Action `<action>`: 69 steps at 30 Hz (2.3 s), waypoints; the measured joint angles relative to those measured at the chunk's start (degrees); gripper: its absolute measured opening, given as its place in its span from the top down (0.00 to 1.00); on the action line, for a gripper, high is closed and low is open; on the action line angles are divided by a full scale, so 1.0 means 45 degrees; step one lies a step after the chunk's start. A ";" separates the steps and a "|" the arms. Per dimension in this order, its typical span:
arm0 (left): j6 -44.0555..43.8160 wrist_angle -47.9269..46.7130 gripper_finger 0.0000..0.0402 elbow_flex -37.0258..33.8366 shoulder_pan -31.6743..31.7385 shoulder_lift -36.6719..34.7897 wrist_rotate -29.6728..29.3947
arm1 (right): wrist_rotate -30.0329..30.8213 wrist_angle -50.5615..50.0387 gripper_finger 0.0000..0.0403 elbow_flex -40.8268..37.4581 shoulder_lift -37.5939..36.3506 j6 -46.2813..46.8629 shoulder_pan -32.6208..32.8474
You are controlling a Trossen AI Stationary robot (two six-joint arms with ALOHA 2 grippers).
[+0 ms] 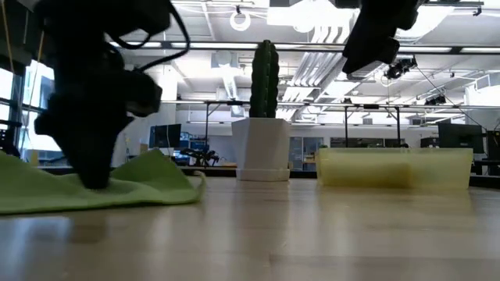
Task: Roll microfiber towels into tight, uniform cylinder then place into a basket
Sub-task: Roll the light green towel
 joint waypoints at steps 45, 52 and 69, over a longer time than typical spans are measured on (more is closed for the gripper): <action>0.8106 -0.0611 0.77 0.6222 0.1914 0.3220 -0.0809 | 0.0056 0.0549 0.60 0.0000 0.0005 0.0704 0.0515; 0.7732 -0.1190 0.77 0.6302 0.1573 0.3211 -0.0882 | 0.0056 0.0505 0.60 0.0000 0.0005 0.0601 0.0510; 0.6658 -0.3895 0.77 0.6302 0.0309 0.3211 0.0005 | 0.0978 0.1289 0.60 0.0000 0.0109 0.0661 0.0514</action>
